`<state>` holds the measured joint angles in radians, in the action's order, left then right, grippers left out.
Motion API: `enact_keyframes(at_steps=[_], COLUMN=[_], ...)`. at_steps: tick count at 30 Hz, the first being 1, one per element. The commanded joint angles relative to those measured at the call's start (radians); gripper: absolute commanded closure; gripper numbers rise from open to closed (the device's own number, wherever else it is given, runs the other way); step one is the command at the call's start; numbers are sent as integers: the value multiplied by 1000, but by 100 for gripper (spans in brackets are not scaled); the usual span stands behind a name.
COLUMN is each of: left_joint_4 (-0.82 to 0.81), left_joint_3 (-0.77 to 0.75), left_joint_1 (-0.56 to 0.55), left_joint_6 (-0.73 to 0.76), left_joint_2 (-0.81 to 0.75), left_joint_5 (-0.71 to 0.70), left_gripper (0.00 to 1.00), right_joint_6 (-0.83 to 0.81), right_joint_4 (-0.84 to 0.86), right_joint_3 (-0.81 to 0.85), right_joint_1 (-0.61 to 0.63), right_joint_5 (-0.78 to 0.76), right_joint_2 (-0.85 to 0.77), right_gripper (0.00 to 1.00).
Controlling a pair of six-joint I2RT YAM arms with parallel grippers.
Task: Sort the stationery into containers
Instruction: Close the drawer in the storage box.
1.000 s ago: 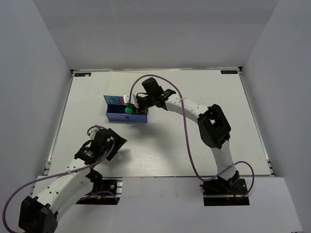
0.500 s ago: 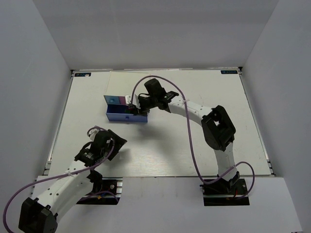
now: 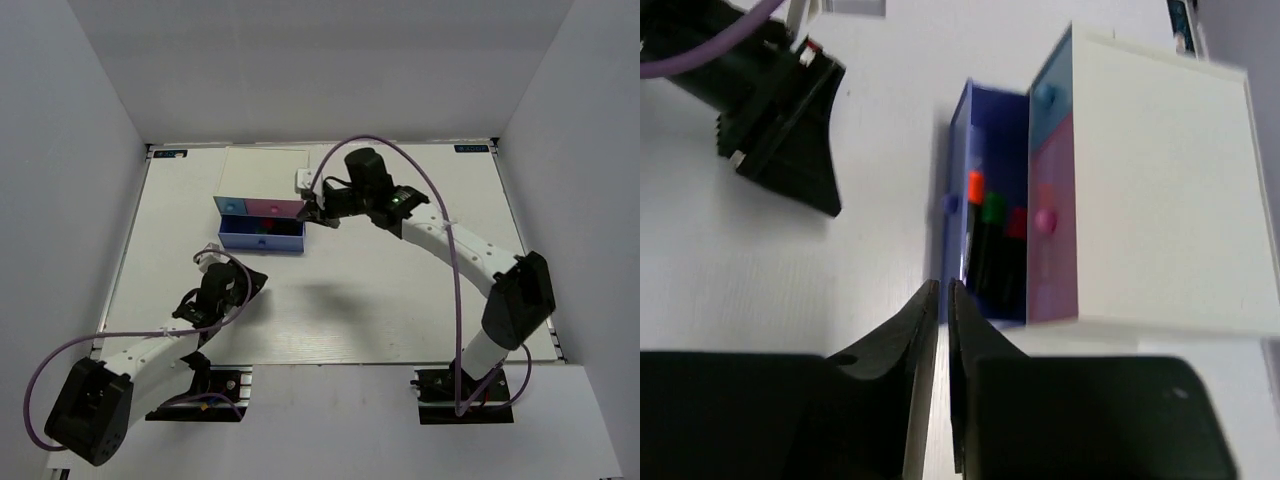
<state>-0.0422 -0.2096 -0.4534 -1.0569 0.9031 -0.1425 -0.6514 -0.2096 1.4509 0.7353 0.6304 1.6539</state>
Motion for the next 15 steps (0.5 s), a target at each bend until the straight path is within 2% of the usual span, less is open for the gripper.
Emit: enact_keyframes(at_steps=[1,2,3,4,9,15], left_joint_4=[-257,-275,-306,-318,-396,-518], left_joint_3=[6,6,-4,-19,-56,-86], left_joint_1=[4,4,4,13,25,67], left_joint_6=[87,87,87,77,35,-9], left_joint_2=[69,89,133,157,296,427], left_joint_5=[-19,-31,-46,-46,-57,-66], left_gripper=[47,46,46,44,44,41], right_joint_6=[116,136,147,176,208,220], right_joint_4=[-42,-27,-22,-19,7,19], right_joint_3=[-84,-157,-184,-228,-392,-486], right_joint_1=[-62,-74,-101,-126,-249,-343], right_joint_5=[-9,-12,-21,-24,-34,-31], right_joint_2=[-83,-101,-135,-170,-278,-348], right_gripper=[84,77,64,61,61,61])
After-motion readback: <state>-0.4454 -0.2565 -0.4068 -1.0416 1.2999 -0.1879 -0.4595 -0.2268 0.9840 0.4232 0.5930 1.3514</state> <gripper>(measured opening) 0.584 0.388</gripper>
